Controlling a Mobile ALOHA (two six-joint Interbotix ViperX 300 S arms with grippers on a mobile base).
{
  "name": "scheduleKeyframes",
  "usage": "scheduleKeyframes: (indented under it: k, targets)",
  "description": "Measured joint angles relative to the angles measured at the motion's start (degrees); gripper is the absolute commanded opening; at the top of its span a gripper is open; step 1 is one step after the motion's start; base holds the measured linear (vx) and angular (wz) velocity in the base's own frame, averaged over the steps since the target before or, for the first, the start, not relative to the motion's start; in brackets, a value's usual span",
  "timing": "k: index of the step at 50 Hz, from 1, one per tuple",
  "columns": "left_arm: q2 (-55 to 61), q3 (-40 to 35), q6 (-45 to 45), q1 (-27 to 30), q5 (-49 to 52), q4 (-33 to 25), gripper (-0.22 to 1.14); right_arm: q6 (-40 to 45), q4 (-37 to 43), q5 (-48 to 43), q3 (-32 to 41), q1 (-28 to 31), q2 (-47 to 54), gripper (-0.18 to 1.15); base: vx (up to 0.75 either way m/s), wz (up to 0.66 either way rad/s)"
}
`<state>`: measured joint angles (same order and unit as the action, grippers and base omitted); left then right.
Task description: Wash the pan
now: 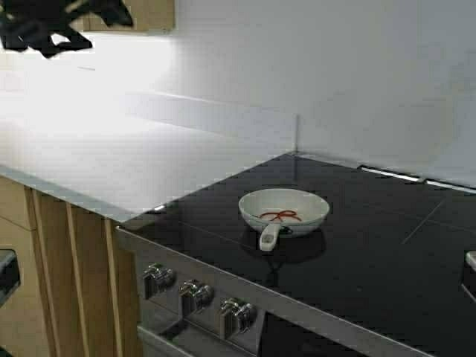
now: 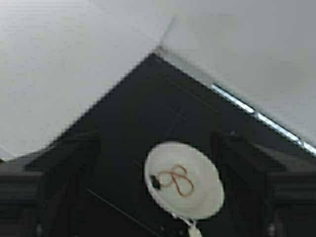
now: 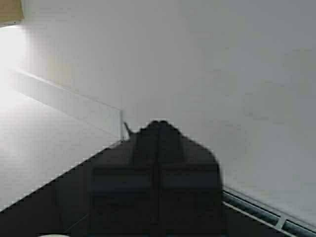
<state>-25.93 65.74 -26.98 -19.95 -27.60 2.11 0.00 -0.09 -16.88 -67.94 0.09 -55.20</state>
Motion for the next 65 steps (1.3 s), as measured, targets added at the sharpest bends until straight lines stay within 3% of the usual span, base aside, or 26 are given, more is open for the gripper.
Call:
scheduleKeyframes:
  k: [15,30,47,65]
  targets:
    - [25.49,-1.49,-14.33,-1.49,-17.75,10.2,0.99,-0.26,-0.09,0.0,-0.35,0.0,-0.09,0.08,0.0,0.0]
    - [53.79,-11.69,-31.29,-2.02,-37.62,18.81,0.99,-0.18,0.0,0.09,-0.62,0.0,0.0,0.08,0.0,0.0]
    - [71.46,-25.22,-41.04,-6.24,-41.13,20.21,0.99,-0.26,-0.26,0.09,-0.7,0.0,0.09,0.08,0.0,0.0]
    - [78.22,-34.72,-47.99,-9.4,-41.31,21.01,0.99,-0.18,-0.44,0.09,-0.7,0.09,0.09,0.08,0.0,0.0]
